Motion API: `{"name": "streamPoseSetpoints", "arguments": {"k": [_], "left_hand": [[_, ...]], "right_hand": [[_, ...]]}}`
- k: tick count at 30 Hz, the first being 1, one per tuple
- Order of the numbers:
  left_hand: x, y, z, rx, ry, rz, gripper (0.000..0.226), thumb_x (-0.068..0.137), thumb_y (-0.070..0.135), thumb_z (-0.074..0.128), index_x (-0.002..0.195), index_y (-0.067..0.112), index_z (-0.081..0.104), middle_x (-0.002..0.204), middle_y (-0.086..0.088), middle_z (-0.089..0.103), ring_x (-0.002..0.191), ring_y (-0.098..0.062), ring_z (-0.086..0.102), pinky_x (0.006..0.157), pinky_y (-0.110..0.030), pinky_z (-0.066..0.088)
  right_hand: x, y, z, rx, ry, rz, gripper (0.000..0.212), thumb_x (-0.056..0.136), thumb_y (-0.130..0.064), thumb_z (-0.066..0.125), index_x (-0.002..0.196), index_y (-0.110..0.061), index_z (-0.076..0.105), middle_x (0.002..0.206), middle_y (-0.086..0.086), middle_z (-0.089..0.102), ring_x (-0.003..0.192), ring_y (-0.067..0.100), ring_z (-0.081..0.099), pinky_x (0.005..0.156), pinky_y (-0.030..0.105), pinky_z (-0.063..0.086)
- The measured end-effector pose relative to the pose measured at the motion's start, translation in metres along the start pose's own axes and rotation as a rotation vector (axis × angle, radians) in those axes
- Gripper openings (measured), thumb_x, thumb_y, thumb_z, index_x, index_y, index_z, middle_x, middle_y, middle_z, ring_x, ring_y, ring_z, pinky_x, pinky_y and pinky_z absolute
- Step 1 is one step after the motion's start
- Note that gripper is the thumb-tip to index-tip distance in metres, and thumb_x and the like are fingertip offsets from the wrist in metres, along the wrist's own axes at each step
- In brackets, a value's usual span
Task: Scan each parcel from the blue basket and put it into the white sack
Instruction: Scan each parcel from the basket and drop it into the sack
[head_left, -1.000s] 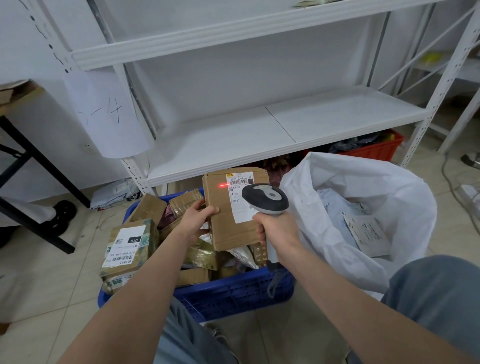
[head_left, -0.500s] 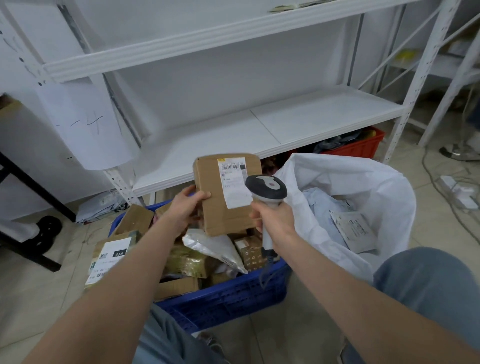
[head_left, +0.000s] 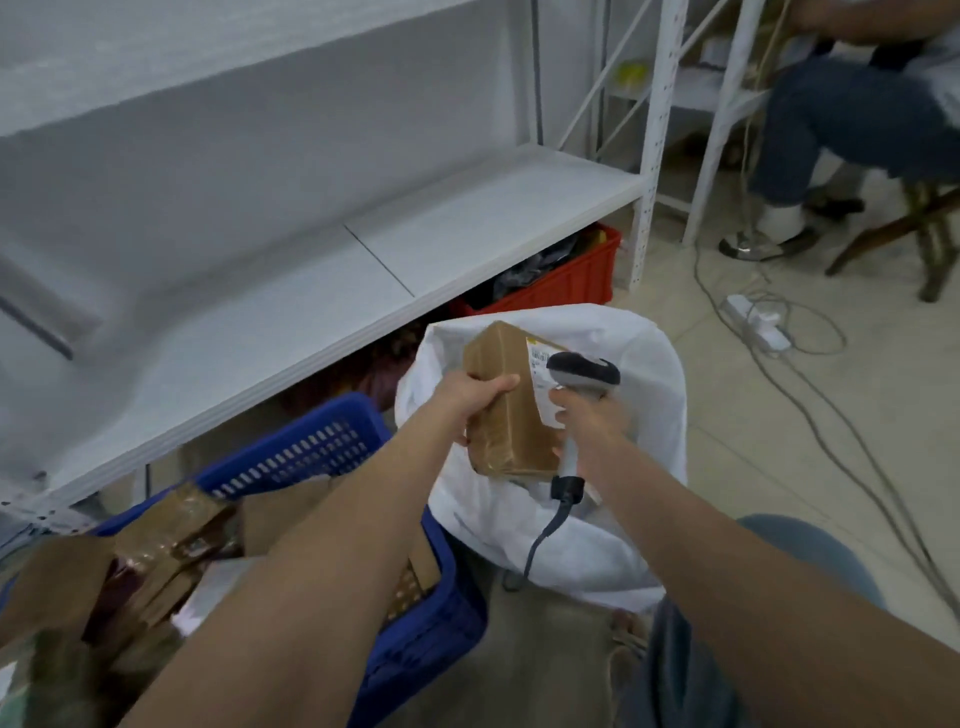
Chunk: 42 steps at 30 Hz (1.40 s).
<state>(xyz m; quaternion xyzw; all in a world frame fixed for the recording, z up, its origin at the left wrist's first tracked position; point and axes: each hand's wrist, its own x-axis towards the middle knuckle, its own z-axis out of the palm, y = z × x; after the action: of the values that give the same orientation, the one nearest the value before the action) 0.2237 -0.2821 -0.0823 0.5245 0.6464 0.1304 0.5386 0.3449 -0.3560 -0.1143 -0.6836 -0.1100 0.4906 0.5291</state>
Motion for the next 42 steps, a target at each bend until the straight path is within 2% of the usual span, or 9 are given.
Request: {"name": "streamPoseSetpoints", "arguments": {"k": [7, 12, 14, 16, 23, 27, 34, 38, 42], "left_hand": [[0.078, -0.009, 0.062, 0.238, 0.107, 0.085, 0.057, 0.092, 0.038, 0.060, 0.138, 0.006, 0.045, 0.136, -0.013, 0.053, 0.121, -0.033, 0.053, 0.103, -0.042, 0.044], [0.078, -0.036, 0.026, 1.217, 0.096, 0.413, 0.045, 0.087, 0.048, 0.057, 0.127, 0.029, 0.056, 0.132, -0.002, 0.052, 0.126, -0.024, 0.044, 0.108, -0.044, 0.028], [0.074, -0.064, -0.003, 1.647, 0.002, 0.283, 0.055, 0.082, 0.064, 0.054, 0.130, 0.035, 0.055, 0.140, 0.000, 0.043, 0.136, -0.026, 0.029, 0.114, -0.055, 0.005], [0.067, -0.086, -0.027, 1.774, 0.017, 0.171, 0.061, 0.086, 0.065, 0.050, 0.139, 0.035, 0.045, 0.152, -0.003, 0.029, 0.143, -0.028, 0.017, 0.115, -0.057, -0.002], [0.021, -0.093, -0.047, 1.405, 0.103, 0.305, 0.062, 0.093, 0.049, 0.050, 0.148, 0.030, 0.028, 0.155, -0.004, 0.023, 0.144, -0.024, 0.019, 0.117, -0.049, 0.012], [-0.016, -0.117, -0.087, 1.205, 0.300, 0.314, 0.058, 0.092, 0.040, 0.055, 0.144, 0.025, 0.034, 0.145, -0.003, 0.037, 0.130, -0.025, 0.041, 0.105, -0.041, 0.038], [-0.099, -0.194, -0.190, 0.999, 0.441, 0.063, 0.048, 0.090, 0.022, 0.057, 0.136, 0.016, 0.045, 0.136, -0.009, 0.041, 0.121, -0.030, 0.048, 0.095, -0.044, 0.046], [-0.124, -0.240, -0.217, 0.916, 0.350, -0.013, 0.064, 0.085, 0.024, 0.065, 0.142, 0.018, 0.038, 0.143, -0.010, 0.035, 0.122, -0.030, 0.049, 0.097, -0.043, 0.046], [-0.123, -0.285, -0.218, 0.893, 0.271, -0.069, 0.086, 0.084, 0.018, 0.065, 0.151, 0.031, 0.014, 0.153, -0.010, 0.019, 0.122, -0.032, 0.051, 0.093, -0.044, 0.049]], "right_hand": [[0.077, 0.030, -0.022, -0.043, 0.068, 0.104, 0.063, 0.056, -0.035, 0.075, 0.111, -0.006, 0.064, 0.103, 0.018, 0.069, 0.095, 0.039, 0.066, 0.088, 0.053, 0.054], [0.085, 0.037, -0.012, -0.089, 0.058, 0.128, 0.060, 0.069, -0.034, 0.076, 0.118, -0.002, 0.063, 0.105, 0.012, 0.065, 0.100, 0.029, 0.063, 0.092, 0.042, 0.051], [0.079, 0.041, -0.003, -0.113, 0.018, 0.149, 0.051, 0.072, -0.031, 0.076, 0.112, -0.002, 0.063, 0.104, 0.013, 0.067, 0.098, 0.030, 0.064, 0.089, 0.039, 0.051], [0.072, 0.046, 0.007, -0.112, -0.032, 0.143, 0.059, 0.065, -0.035, 0.078, 0.112, -0.003, 0.064, 0.105, 0.014, 0.069, 0.097, 0.032, 0.065, 0.091, 0.045, 0.053], [0.020, 0.042, 0.036, -0.017, -0.210, 0.188, 0.016, 0.081, -0.015, 0.072, 0.080, -0.005, 0.060, 0.069, 0.010, 0.062, 0.054, 0.020, 0.056, 0.051, 0.028, 0.045], [-0.023, 0.038, 0.060, -0.064, -0.277, 0.094, 0.016, 0.083, -0.013, 0.070, 0.089, -0.001, 0.062, 0.069, 0.013, 0.066, 0.056, 0.024, 0.062, 0.056, 0.031, 0.051], [-0.103, 0.074, 0.117, -0.231, -0.471, 0.032, 0.019, 0.086, -0.018, 0.069, 0.097, -0.004, 0.062, 0.071, 0.012, 0.069, 0.060, 0.021, 0.065, 0.062, 0.031, 0.053], [-0.138, 0.103, 0.153, -0.347, -0.566, 0.060, 0.020, 0.086, -0.019, 0.071, 0.095, -0.003, 0.064, 0.076, 0.013, 0.069, 0.062, 0.021, 0.065, 0.068, 0.036, 0.056], [-0.150, 0.122, 0.175, -0.392, -0.554, 0.044, 0.020, 0.085, -0.018, 0.071, 0.094, -0.002, 0.065, 0.076, 0.012, 0.069, 0.057, 0.017, 0.063, 0.049, 0.024, 0.050]]}}
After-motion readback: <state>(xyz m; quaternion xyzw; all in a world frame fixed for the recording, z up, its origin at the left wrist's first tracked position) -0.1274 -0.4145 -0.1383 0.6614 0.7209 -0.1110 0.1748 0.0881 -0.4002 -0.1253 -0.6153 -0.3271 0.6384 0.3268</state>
